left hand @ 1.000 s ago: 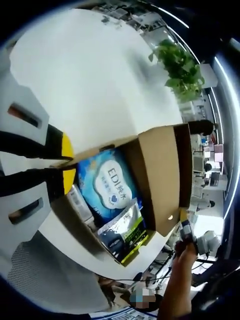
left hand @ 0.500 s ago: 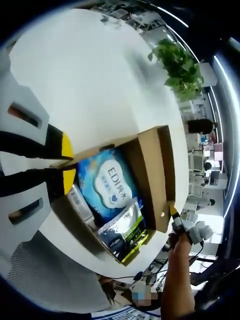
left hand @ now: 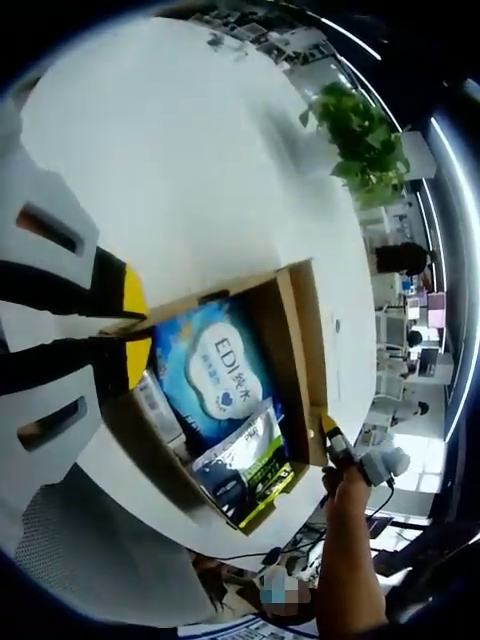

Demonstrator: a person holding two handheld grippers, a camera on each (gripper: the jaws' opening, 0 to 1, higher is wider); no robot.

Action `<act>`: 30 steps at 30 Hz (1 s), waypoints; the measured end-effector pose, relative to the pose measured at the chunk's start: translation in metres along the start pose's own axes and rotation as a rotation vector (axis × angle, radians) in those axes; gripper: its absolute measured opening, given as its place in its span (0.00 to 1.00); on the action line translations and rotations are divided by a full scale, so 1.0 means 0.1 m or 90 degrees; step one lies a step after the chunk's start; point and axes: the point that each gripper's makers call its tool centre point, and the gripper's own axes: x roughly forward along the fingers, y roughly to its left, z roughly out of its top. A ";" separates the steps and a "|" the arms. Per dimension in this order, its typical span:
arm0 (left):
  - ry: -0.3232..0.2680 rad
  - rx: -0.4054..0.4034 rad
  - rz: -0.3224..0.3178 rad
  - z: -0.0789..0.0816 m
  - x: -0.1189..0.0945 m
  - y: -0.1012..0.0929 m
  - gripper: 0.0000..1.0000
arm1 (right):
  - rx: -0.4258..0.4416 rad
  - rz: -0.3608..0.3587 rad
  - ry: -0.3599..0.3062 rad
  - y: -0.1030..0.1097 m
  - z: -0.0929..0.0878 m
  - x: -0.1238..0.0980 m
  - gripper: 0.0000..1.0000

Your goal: Operate the shoe box by opening the lid, removing the specified soft item, and placing it in the target area until the item is outside and the box remains undamaged.

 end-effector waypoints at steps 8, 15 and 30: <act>-0.020 0.008 0.009 0.06 -0.02 0.02 0.14 | -0.027 0.002 -0.029 0.00 0.06 -0.06 0.10; -0.048 0.023 0.005 0.22 -0.09 -0.02 0.14 | -0.028 -0.010 -0.041 0.00 0.11 -0.20 0.13; -0.071 0.047 -0.063 0.44 0.07 -0.43 0.15 | -0.026 -0.015 -0.085 0.13 0.08 -0.57 0.09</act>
